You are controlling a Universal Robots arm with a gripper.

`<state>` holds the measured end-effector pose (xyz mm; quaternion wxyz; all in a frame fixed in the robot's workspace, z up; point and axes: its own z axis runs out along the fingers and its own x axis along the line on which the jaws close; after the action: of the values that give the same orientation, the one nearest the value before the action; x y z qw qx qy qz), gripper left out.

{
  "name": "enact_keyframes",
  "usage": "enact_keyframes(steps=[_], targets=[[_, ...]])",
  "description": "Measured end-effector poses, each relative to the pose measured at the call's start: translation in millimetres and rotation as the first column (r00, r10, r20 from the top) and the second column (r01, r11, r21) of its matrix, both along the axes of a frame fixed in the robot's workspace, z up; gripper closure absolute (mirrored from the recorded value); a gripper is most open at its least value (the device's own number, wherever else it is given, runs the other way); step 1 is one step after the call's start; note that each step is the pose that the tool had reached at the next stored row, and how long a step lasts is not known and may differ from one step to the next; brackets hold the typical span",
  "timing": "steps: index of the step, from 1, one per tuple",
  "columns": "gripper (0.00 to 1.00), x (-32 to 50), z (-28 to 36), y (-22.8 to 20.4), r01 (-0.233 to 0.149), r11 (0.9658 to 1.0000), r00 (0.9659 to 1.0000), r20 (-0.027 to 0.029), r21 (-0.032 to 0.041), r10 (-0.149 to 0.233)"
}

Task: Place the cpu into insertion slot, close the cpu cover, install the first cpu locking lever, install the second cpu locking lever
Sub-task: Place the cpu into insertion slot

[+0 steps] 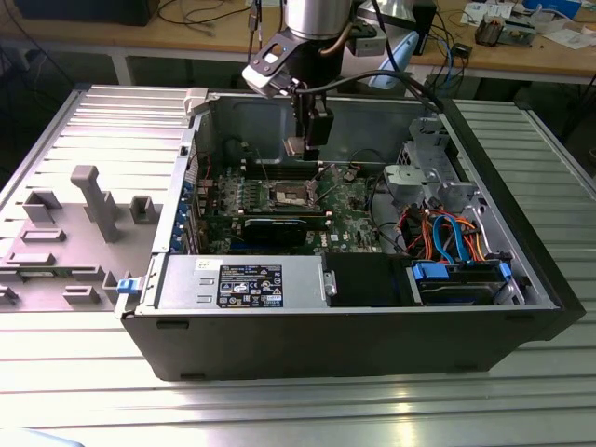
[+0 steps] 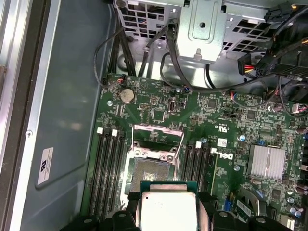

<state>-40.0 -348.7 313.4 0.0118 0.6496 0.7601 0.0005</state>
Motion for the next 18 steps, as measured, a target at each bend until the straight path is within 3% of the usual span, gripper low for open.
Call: enact_keyframes(steps=[18], targets=[[0.45, 0.0, -1.0, 0.0, 0.044, 0.999, 0.999, 0.0, -0.001, -0.044]])
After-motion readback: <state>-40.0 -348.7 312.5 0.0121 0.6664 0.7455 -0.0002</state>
